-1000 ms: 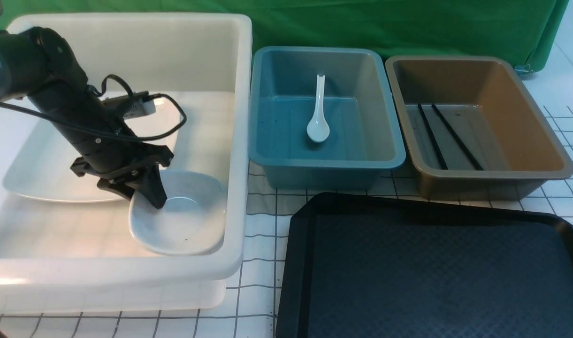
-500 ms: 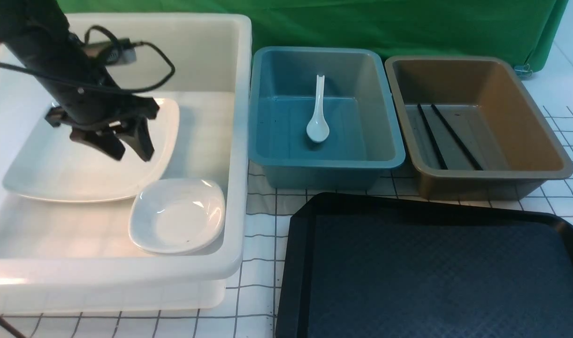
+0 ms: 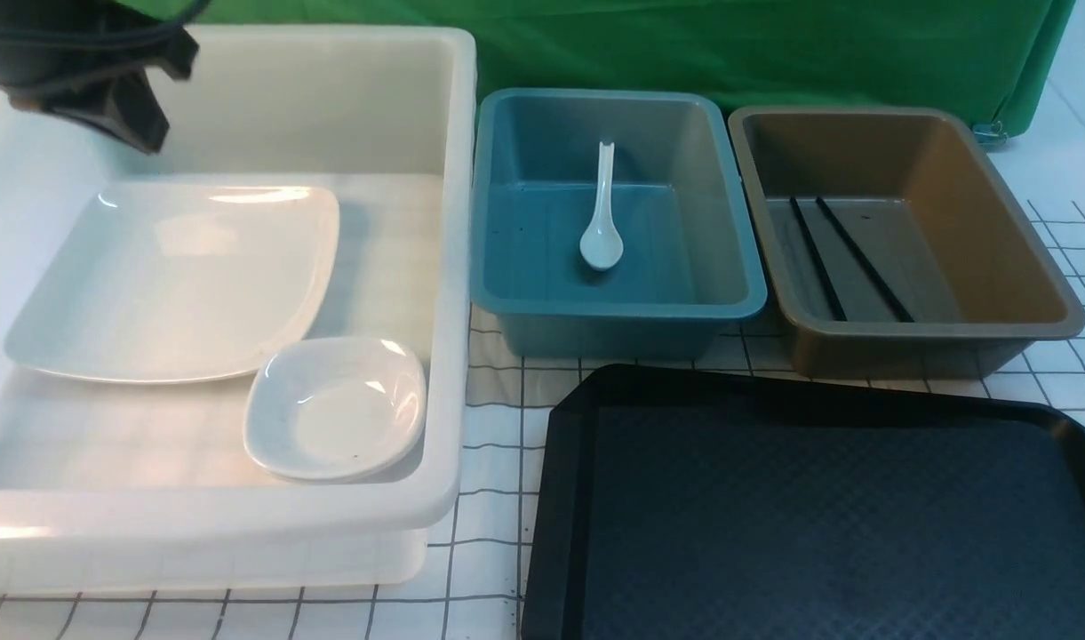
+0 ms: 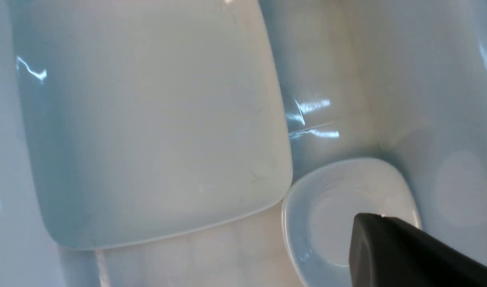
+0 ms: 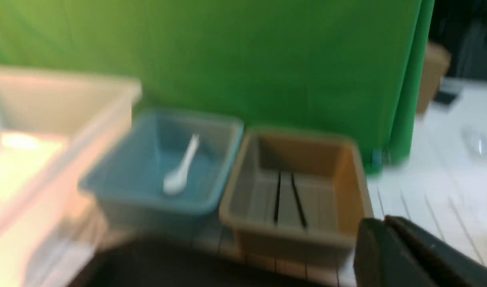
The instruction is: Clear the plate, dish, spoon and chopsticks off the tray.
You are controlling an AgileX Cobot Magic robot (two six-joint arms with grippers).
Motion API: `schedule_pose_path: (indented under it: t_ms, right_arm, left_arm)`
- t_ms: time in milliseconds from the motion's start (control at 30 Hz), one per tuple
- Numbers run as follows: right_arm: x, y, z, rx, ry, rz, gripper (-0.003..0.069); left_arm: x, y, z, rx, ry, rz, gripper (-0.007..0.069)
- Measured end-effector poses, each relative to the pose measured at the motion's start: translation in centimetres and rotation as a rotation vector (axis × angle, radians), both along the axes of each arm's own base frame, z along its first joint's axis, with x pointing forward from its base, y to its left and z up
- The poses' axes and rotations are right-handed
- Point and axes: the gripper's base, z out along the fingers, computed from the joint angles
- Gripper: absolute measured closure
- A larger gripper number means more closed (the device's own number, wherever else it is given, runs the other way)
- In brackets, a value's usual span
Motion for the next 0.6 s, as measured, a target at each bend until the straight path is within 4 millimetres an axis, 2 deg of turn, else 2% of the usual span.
schedule_pose_path:
  t_ms: [33, 133, 233, 600]
  right_arm:
    - [0.1, 0.0, -0.3, -0.001, 0.007, 0.000, 0.0653]
    - [2.4, 0.5, -2.5, 0.014, -0.067, 0.000, 0.0653]
    - [3.4, 0.7, -3.5, 0.019, -0.098, 0.000, 0.0650]
    - [4.0, 0.8, -4.5, 0.018, -0.094, 0.000, 0.0617]
  left_arm:
    - [0.0, 0.0, 0.0, 0.000, -0.001, 0.000, 0.0631]
    - [-1.0, -0.1, 1.4, -0.011, -0.058, 0.001, 0.0629]
    - [-1.2, -0.1, 1.8, -0.012, -0.072, 0.001, 0.0628]
    - [-1.3, -0.1, 1.9, -0.013, -0.075, 0.001, 0.0627]
